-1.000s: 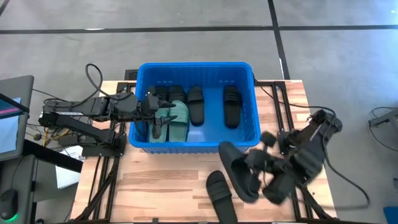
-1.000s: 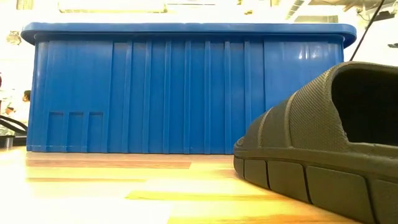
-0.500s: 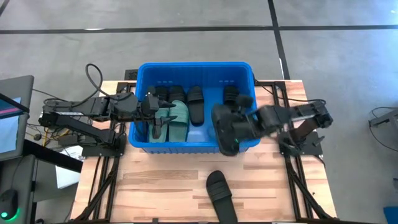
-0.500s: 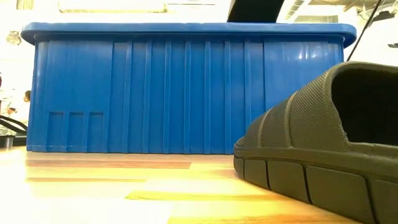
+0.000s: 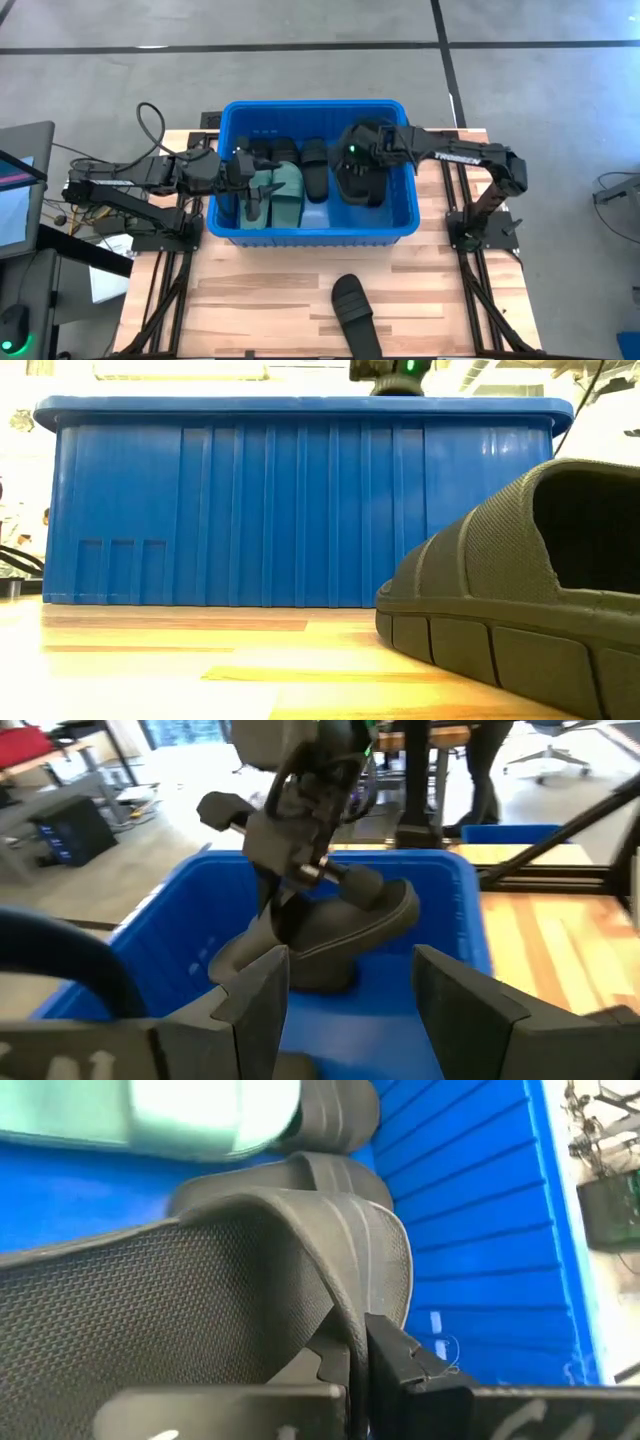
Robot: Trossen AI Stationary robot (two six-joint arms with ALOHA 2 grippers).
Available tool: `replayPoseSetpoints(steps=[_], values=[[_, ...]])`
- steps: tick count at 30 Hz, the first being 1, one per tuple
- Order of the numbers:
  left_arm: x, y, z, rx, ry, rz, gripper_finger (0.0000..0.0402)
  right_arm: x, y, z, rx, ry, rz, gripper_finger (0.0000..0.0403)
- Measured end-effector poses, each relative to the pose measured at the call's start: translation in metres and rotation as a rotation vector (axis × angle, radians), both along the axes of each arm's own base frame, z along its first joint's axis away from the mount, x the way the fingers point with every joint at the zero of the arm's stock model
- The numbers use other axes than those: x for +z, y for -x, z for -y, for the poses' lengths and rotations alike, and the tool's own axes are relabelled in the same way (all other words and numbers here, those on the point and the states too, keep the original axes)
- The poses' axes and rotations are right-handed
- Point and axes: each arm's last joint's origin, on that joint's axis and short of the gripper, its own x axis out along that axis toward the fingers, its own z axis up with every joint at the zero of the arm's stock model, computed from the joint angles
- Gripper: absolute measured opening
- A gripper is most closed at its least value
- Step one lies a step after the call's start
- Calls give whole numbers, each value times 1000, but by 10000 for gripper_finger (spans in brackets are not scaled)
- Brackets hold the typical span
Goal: Pick and place slides into bin
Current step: Put the black slide into the blue bin
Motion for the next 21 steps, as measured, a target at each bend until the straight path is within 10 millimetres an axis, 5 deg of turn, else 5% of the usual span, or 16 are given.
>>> replayPoseSetpoints(steps=[10, 21], values=[[2, 2, -6, 241, -20, 41, 199, -46, 13, 81, 27, 15, 14, 0], [3, 4, -16, 407, -48, 53, 199, -81, 7, 105, 98, -72, -32, 0]])
